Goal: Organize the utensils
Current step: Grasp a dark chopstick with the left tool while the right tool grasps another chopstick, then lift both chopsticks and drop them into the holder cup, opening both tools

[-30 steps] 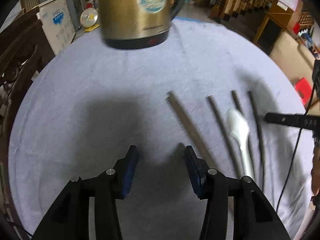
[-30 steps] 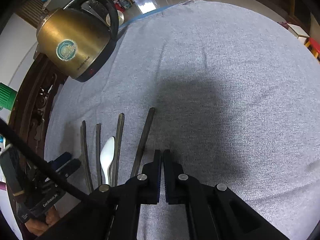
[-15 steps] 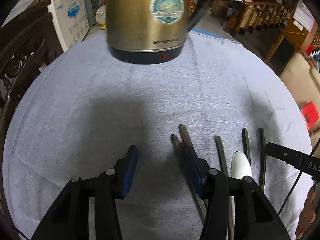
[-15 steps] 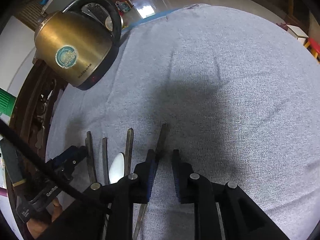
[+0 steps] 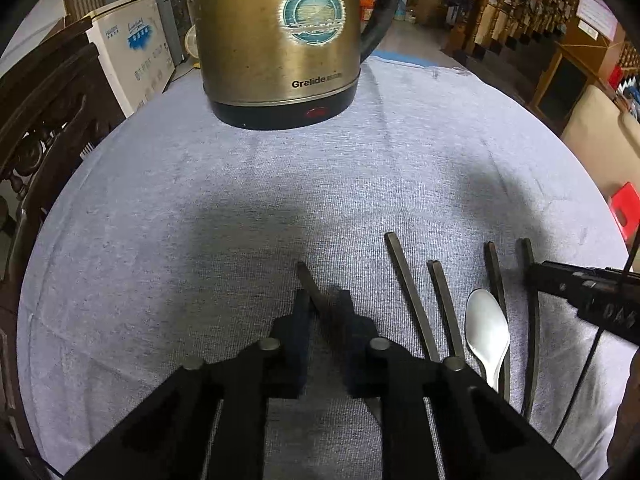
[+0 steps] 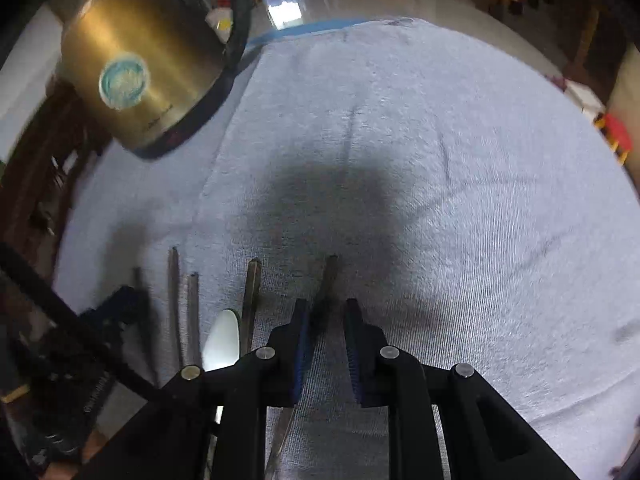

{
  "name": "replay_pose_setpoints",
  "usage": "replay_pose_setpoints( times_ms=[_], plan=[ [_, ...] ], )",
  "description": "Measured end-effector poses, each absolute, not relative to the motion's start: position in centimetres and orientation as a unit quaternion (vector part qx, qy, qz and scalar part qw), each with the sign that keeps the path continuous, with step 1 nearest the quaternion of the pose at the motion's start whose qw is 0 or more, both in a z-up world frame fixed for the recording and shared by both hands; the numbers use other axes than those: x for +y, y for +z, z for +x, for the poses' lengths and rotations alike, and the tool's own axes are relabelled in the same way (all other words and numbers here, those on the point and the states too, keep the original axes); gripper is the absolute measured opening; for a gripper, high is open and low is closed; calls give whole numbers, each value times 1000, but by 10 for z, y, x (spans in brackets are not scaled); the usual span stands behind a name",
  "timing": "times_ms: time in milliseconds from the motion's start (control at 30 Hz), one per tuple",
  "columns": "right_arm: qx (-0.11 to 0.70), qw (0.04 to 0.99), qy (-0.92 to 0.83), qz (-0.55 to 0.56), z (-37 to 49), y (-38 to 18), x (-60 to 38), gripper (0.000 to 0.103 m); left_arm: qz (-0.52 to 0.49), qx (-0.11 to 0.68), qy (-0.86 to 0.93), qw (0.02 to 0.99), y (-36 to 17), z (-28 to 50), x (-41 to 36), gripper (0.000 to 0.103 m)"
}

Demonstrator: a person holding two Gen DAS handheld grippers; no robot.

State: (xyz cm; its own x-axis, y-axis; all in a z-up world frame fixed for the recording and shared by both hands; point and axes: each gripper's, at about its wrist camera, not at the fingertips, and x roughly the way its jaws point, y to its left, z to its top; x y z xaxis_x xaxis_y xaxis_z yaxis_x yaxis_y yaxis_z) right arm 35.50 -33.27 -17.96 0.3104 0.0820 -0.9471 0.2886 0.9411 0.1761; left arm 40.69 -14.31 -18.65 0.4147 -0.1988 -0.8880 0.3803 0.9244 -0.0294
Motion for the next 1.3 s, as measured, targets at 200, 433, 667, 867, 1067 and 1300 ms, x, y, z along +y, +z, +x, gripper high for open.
replay_pose_setpoints(
  times_ms=[200, 433, 667, 867, 1067, 1300],
  plan=[
    [587, 795, -57, 143, 352, -175, -330, 7, 56, 520, -179, 833, -181, 397, -127, 5],
    [502, 845, -36, 180, 300, -133, -351, 7, 6, 472, -207, 857, -140, 361, -94, 5],
    [417, 886, -39, 198, 228, -81, -362, 7, -30, 409, -226, 884, -85, 301, -64, 5],
    [337, 919, -54, 198, 154, -38, -356, 7, -63, 346, -233, 907, -41, 237, -39, 5],
    [262, 946, -58, 179, 89, 11, -339, 7, -92, 300, -235, 920, -8, 185, -18, 5],
    [186, 969, -48, 153, 32, 66, -309, 7, -116, 242, -251, 930, 37, 141, -9, 5]
  ],
)
